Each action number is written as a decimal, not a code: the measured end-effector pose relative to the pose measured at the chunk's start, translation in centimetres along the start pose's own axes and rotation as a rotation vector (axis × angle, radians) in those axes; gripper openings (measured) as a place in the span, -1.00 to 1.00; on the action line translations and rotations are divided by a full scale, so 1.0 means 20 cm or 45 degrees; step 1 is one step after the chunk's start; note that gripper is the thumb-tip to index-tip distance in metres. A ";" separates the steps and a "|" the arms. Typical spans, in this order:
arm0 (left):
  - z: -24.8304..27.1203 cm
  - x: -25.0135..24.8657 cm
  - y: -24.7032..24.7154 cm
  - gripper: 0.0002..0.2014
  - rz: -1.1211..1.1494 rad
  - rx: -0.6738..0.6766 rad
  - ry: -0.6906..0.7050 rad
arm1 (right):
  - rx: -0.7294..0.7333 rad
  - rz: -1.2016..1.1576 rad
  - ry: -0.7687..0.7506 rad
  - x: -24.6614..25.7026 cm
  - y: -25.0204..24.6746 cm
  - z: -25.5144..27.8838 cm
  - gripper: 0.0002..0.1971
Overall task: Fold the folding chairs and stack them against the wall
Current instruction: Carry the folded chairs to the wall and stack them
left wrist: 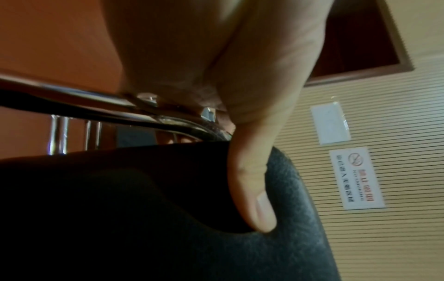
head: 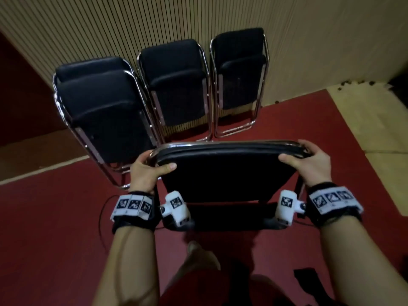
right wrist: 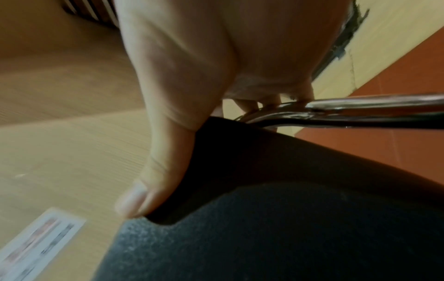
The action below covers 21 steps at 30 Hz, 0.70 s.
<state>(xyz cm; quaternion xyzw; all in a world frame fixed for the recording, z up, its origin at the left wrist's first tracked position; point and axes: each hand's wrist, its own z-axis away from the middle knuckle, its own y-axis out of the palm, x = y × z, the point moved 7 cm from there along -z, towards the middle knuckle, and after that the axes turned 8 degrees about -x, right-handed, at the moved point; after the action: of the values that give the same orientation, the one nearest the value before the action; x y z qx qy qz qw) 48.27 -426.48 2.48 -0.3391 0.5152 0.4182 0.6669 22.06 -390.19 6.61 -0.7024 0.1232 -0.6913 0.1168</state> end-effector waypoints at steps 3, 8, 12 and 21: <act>-0.29 -0.13 0.17 -0.15 -0.012 0.012 0.018 | -0.021 0.003 0.006 0.08 0.16 -0.27 -0.33; -0.68 -0.27 0.43 -0.30 -0.064 0.013 0.016 | -0.009 0.029 0.042 0.12 0.43 -0.69 -0.32; -0.99 -0.29 0.61 -0.38 -0.089 -0.049 -0.013 | 0.086 0.021 0.065 0.15 0.76 -1.09 -0.32; -1.58 -0.25 0.89 -0.32 -0.089 -0.346 -0.127 | 0.374 0.144 0.071 0.21 1.53 -1.95 -0.31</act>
<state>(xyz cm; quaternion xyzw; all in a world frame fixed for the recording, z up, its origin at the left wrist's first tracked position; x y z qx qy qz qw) 18.72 -447.96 -0.54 -0.4228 0.4081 0.4768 0.6537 -17.22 -420.24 1.07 -0.6502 0.0635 -0.7134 0.2535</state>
